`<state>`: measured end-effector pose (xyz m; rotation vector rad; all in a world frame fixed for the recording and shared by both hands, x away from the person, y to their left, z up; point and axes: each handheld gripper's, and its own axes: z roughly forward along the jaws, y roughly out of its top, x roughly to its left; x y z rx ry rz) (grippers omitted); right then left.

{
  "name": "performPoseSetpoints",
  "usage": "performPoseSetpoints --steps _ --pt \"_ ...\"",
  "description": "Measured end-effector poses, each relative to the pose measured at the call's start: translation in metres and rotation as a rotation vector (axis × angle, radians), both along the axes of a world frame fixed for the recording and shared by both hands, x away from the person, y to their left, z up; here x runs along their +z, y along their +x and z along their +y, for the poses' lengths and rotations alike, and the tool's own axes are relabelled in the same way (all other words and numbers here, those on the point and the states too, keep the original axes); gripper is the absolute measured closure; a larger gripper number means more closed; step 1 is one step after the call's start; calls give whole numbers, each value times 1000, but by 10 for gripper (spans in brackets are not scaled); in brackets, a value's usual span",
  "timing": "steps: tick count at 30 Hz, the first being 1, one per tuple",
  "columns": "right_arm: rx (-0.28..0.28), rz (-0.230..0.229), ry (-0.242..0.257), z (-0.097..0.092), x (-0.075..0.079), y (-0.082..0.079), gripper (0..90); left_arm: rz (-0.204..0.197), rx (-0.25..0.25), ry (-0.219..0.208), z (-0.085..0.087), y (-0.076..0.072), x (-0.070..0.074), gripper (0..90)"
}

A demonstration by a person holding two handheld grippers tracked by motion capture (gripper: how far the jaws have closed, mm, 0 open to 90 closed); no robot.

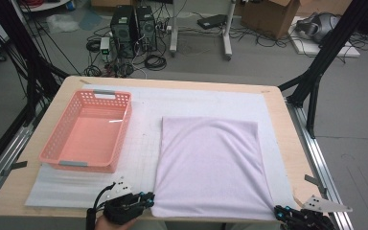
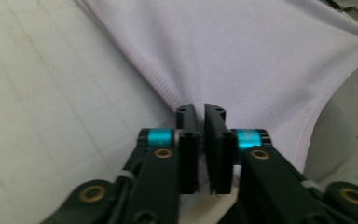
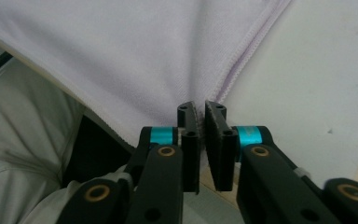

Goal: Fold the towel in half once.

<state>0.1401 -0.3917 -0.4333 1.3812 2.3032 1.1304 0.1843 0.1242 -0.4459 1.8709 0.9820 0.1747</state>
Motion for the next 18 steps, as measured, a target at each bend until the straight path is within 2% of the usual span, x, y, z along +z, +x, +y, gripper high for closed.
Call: performPoseSetpoints --steps 2,4,6,11,13,15,18 --pt "-17 -31 -2 1 3 4 662 -35 14 -13 -3 11 2 614" --pt "-35 -74 19 1 5 10 625 -79 32 -22 -6 24 5 588" --pt "-42 -116 7 2 8 18 613 -110 47 -28 -9 40 8 562" --pt "-47 -171 -11 3 9 39 607 -96 74 -27 -20 82 14 549" --pt "-51 -172 -13 4 9 47 608 -73 80 -32 -23 101 15 531" --pt "-50 -183 -27 3 8 55 607 -69 104 -39 -24 118 14 526" --pt "-55 -172 -23 3 6 69 604 -74 112 -49 -25 139 12 551"
